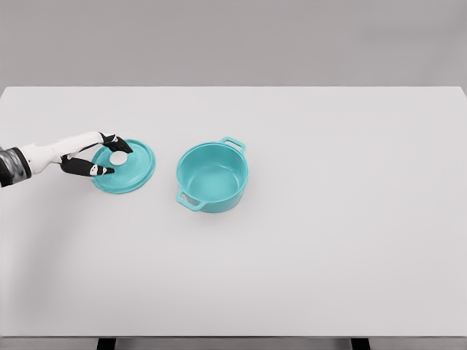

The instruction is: Cover the pot with left arm

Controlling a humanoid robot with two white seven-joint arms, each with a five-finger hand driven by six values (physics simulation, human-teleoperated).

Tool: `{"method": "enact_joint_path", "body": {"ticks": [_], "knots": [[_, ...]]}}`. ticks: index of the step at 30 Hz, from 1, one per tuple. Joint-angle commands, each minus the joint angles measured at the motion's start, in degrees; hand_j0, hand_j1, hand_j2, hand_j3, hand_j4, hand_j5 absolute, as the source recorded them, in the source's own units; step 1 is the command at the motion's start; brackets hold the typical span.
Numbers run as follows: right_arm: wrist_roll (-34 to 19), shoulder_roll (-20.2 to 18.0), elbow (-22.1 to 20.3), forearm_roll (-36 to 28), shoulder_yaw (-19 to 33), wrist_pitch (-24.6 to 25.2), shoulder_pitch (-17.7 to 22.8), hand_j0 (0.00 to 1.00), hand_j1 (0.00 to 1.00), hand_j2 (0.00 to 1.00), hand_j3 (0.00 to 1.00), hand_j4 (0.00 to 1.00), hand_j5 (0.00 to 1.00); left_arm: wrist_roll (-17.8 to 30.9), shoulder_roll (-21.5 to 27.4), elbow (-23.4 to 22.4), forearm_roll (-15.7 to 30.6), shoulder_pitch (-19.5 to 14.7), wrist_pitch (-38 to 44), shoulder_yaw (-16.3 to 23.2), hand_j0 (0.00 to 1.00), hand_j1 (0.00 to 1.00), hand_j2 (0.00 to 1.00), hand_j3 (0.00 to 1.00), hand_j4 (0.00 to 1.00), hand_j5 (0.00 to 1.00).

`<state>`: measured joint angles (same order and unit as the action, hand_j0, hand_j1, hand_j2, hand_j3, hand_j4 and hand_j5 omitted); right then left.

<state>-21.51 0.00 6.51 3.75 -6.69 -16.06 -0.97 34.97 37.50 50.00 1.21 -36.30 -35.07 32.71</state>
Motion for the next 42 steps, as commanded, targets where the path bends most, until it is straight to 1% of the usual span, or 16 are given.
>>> {"method": "enact_joint_path", "body": {"ticks": [1,18,25,31,33,38,42], "knots": [[0.0,0.0,0.0,0.0,0.0,0.0,0.0,1.0,1.0,1.0,1.0,1.0,1.0,0.0,0.0,0.0,0.2,0.0,0.1,0.0,0.61,0.61,0.61,0.61,0.61,0.61],[0.0,0.0,0.0,0.0,0.0,0.0,0.0,1.0,1.0,1.0,1.0,1.0,1.0,0.0,0.0,0.2,0.1,0.1,0.1,0.2,0.58,0.58,0.58,0.58,0.58,0.58],[0.0,0.0,0.0,0.0,0.0,0.0,0.0,1.0,1.0,1.0,1.0,1.0,1.0,0.0,0.2,2.8,0.0,0.1,0.1,0.4,0.58,0.58,0.58,0.58,0.58,0.58],[0.0,0.0,0.0,0.0,0.0,0.0,0.0,1.0,1.0,1.0,1.0,1.0,1.0,0.0,0.2,4.0,0.0,0.3,0.1,0.5,0.57,0.57,0.57,0.57,0.57,0.57],[0.0,0.0,0.0,0.0,0.0,0.0,0.0,1.0,1.0,1.0,1.0,1.0,1.0,0.0,0.3,5.5,0.0,0.4,0.1,0.5,0.57,0.57,0.57,0.57,0.57,0.57],[0.0,0.0,0.0,0.0,0.0,0.0,0.0,1.0,1.0,1.0,1.0,1.0,1.0,0.0,0.4,6.0,0.0,0.4,0.1,0.6,0.57,0.57,0.57,0.57,0.57,0.57],[0.0,0.0,0.0,0.0,0.0,0.0,0.0,1.0,1.0,1.0,1.0,1.0,1.0,0.0,0.5,7.4,-0.2,0.3,0.1,0.6,0.57,0.57,0.57,0.57,0.57,0.57]]}}
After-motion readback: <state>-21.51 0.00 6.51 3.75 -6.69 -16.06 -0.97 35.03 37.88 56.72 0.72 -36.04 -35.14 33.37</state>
